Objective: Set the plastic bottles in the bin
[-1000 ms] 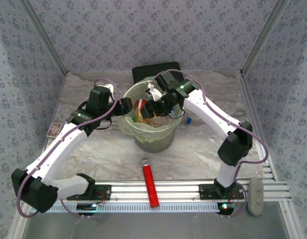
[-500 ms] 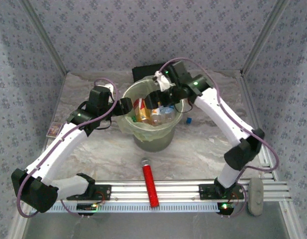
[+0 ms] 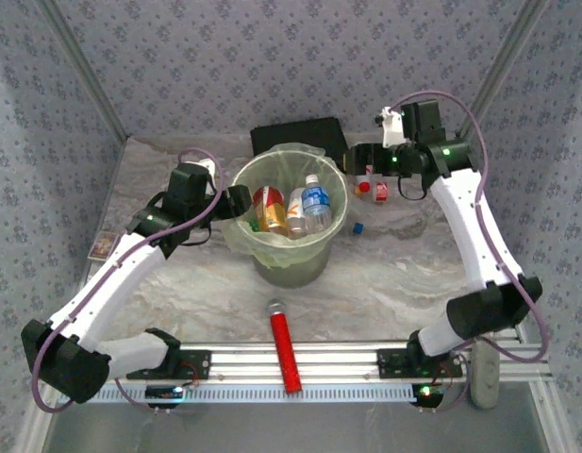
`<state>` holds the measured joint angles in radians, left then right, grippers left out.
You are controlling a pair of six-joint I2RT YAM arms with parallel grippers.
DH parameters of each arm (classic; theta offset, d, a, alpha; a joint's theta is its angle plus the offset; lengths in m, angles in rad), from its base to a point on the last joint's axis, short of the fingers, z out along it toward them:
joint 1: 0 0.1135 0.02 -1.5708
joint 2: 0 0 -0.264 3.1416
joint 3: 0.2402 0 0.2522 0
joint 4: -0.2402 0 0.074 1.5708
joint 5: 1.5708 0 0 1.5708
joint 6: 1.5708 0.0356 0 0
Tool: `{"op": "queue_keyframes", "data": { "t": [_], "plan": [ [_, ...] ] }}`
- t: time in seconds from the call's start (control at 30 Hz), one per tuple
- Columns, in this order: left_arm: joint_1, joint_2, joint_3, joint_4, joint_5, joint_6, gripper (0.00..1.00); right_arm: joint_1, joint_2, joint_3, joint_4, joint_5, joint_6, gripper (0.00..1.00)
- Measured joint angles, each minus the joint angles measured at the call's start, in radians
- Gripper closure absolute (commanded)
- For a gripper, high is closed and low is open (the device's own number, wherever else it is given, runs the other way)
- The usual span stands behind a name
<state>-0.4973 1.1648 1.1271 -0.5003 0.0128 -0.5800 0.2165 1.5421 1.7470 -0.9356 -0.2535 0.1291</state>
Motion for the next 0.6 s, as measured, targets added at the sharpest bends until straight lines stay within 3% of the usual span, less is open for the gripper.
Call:
{"op": "queue_keyframes", "data": {
  "t": [0.2, 0.6],
  "plan": [
    [0.000, 0.000, 0.000, 0.000, 0.000, 0.000, 0.24, -0.074, 0.231, -0.007, 0.021, 0.063, -0.087, 0.15],
    [0.000, 0.000, 0.000, -0.001, -0.003, 0.000, 0.24, 0.018, 0.561, 0.078, 0.098, 0.082, -0.156, 0.16]
  ]
}}
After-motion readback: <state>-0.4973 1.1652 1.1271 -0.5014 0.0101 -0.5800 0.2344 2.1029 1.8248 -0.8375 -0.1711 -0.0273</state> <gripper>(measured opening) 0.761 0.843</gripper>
